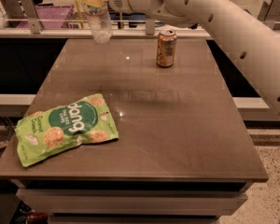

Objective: Pick water bottle

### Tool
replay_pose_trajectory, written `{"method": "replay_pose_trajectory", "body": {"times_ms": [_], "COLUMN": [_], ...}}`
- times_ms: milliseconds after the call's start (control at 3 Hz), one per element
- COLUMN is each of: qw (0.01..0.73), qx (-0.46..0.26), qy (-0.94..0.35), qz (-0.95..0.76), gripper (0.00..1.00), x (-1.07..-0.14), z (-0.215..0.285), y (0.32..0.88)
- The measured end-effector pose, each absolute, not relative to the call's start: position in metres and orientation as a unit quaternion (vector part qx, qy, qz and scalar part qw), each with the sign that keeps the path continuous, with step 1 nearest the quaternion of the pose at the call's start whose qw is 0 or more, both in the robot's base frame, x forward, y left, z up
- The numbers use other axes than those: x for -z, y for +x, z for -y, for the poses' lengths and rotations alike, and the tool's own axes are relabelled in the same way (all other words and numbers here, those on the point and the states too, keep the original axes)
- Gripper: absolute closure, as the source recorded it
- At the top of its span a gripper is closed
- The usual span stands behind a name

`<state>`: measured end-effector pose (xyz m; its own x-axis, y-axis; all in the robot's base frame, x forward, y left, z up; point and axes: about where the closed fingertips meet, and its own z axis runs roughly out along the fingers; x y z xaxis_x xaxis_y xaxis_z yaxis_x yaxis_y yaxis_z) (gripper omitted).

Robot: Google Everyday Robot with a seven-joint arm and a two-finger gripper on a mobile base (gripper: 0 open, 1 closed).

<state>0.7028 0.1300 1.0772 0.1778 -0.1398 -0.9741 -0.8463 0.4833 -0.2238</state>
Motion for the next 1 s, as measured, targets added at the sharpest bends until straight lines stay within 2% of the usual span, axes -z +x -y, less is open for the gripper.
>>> {"method": "replay_pose_trajectory", "body": {"times_ms": [1000], "qw": [0.665], "qx": [-0.244], "qy": [-0.448], "qz": [-0.546], "gripper": [1.0], "x": [-1.126], "z": [-0.129], "y": [0.684]}}
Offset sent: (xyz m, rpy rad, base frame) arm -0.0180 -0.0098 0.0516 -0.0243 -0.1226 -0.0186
